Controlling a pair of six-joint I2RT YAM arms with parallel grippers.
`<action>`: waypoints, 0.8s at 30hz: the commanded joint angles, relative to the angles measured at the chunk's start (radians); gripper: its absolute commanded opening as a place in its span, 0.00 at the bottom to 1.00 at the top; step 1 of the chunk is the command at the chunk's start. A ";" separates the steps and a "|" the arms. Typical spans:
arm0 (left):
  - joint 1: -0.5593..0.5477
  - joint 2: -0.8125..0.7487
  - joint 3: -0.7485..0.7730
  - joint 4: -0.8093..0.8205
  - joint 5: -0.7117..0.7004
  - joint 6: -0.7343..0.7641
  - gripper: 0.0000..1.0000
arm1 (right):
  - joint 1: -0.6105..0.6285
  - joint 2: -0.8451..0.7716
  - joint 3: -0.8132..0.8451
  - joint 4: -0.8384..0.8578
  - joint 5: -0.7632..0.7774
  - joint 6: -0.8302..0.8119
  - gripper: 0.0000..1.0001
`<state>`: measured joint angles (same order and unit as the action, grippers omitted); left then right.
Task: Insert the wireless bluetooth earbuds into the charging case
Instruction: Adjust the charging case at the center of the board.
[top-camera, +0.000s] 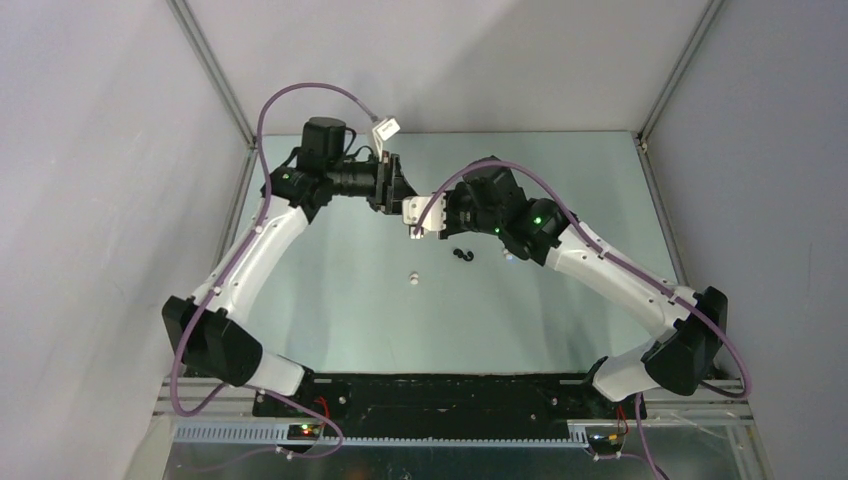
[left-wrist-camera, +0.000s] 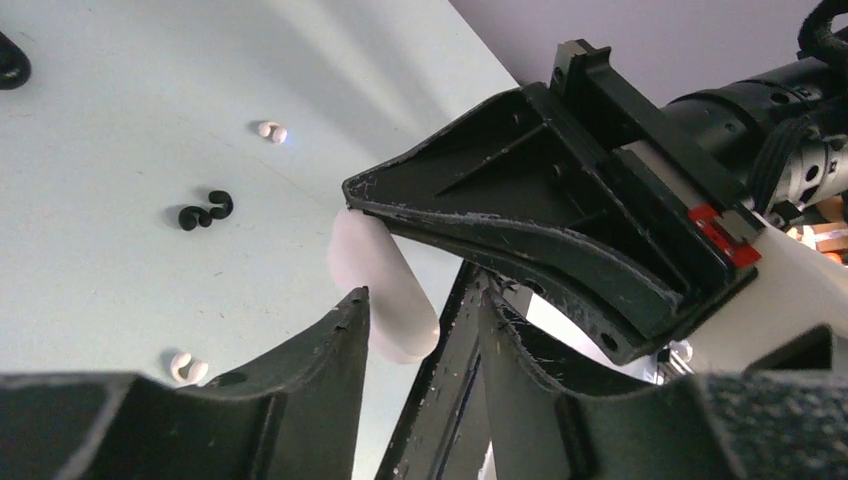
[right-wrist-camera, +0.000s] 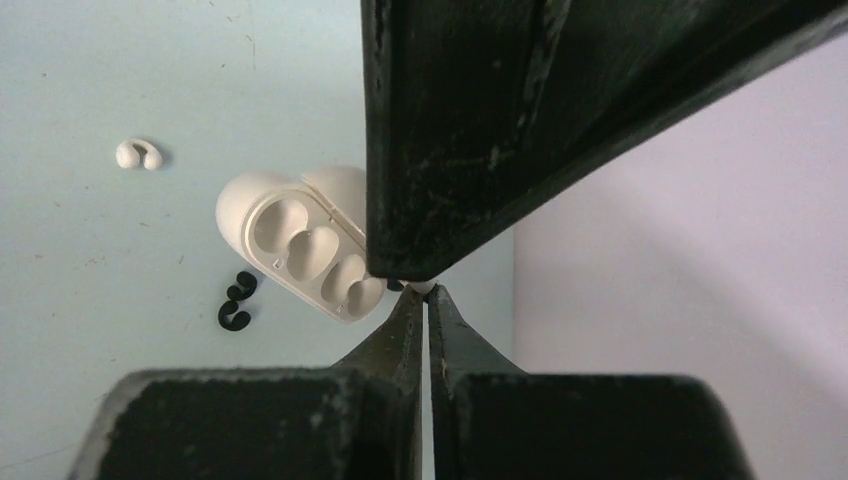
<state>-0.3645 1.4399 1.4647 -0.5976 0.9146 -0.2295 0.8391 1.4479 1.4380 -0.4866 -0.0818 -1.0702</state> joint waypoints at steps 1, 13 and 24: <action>-0.015 0.030 0.056 -0.044 0.039 -0.008 0.48 | 0.011 -0.001 0.009 0.058 0.024 -0.017 0.00; -0.026 0.093 0.117 -0.153 -0.010 0.025 0.44 | 0.017 0.003 0.009 0.078 0.017 -0.011 0.00; -0.027 0.112 0.130 -0.171 0.002 0.031 0.20 | 0.029 -0.003 0.004 0.071 0.014 -0.011 0.00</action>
<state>-0.3832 1.5486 1.5524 -0.7692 0.8890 -0.2153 0.8497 1.4506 1.4372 -0.4614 -0.0551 -1.0775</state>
